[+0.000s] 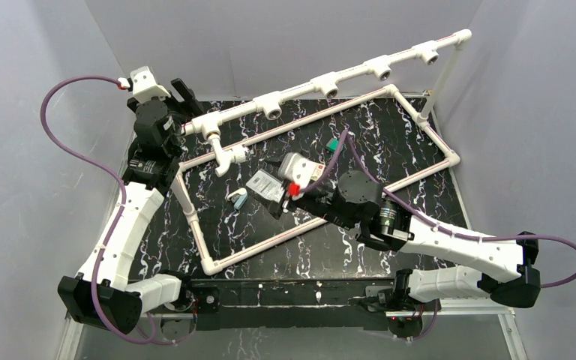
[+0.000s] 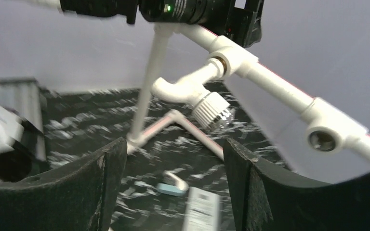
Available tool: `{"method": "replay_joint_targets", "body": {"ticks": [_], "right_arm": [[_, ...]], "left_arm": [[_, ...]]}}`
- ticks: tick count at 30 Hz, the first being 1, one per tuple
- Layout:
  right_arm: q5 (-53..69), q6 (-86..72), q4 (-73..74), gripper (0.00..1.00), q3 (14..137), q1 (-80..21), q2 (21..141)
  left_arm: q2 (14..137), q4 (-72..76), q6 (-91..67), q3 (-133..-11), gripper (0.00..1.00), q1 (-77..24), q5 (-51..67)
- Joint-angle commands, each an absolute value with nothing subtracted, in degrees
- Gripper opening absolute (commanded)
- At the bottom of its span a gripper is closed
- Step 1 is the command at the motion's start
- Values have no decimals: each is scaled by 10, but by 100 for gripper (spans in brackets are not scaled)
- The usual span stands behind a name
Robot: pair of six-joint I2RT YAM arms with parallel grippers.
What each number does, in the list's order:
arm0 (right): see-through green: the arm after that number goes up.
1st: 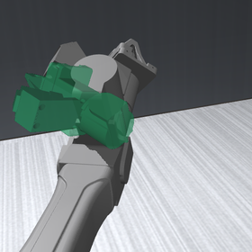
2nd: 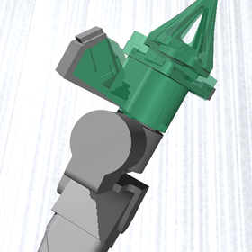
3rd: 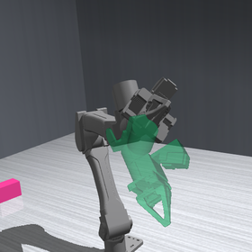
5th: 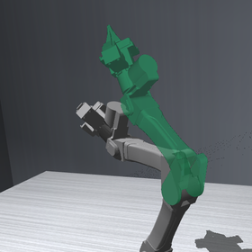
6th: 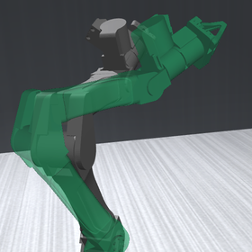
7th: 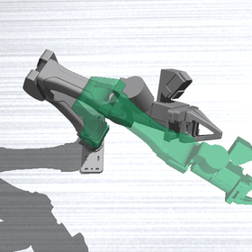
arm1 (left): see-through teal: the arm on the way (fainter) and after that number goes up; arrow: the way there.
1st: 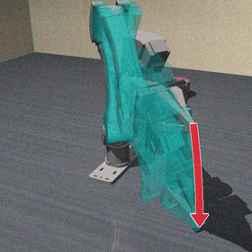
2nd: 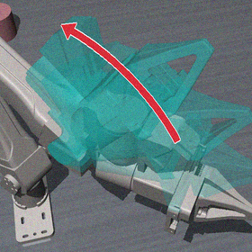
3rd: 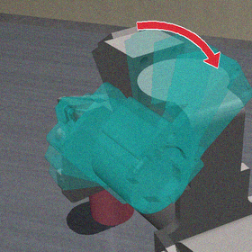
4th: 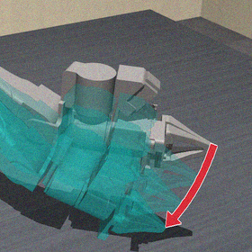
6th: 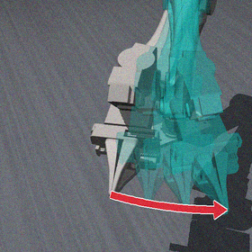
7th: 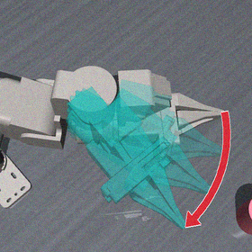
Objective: Install the water faucets
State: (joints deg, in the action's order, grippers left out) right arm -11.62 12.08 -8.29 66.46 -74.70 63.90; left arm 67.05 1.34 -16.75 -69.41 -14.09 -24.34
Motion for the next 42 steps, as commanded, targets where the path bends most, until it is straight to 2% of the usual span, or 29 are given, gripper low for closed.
{"method": "replay_joint_targets", "body": {"ticks": [1,6,11,18,31,39,42], "right_arm": [[-91,439,-33,82,675,-748,633],[-101,614,-59,83,667,-759,650],[-148,797,-150,86,649,-795,694],[-173,910,-272,86,659,-802,777],[-228,942,-376,80,724,-788,889],[-231,905,-371,70,730,-774,898],[-233,887,-362,63,730,-771,900]], "left_arm": [[729,-194,-165,-630,77,-151,-214],[729,-194,-163,-631,77,-151,-218],[732,-194,-161,-631,77,-150,-218],[730,-194,-161,-630,77,-151,-215],[725,-193,-160,-625,77,-151,-215],[725,-191,-160,-624,77,-151,-212],[727,-189,-160,-623,77,-151,-209]]}}
